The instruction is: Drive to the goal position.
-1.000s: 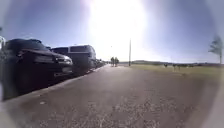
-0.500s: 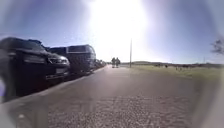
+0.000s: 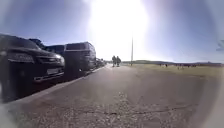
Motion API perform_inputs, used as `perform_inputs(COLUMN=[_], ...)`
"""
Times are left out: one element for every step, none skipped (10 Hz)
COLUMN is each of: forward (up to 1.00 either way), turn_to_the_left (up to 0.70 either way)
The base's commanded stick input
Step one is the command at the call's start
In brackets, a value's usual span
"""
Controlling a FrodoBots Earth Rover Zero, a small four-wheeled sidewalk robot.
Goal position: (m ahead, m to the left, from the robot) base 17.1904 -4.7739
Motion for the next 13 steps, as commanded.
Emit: perform_inputs(forward=[1.00, 1.00, 1.00, 1.00, 1.00, 1.00, 1.00, 1.00, 1.00, 1.00, 1.00, 1.00, 1.00], turn_to_the_left=[0.00, 0.00, 0.00, 0.00, 0.00, 0.00, 0.00, 0.00, 0.00, 0.00, 0.00, 0.00, 0.00])
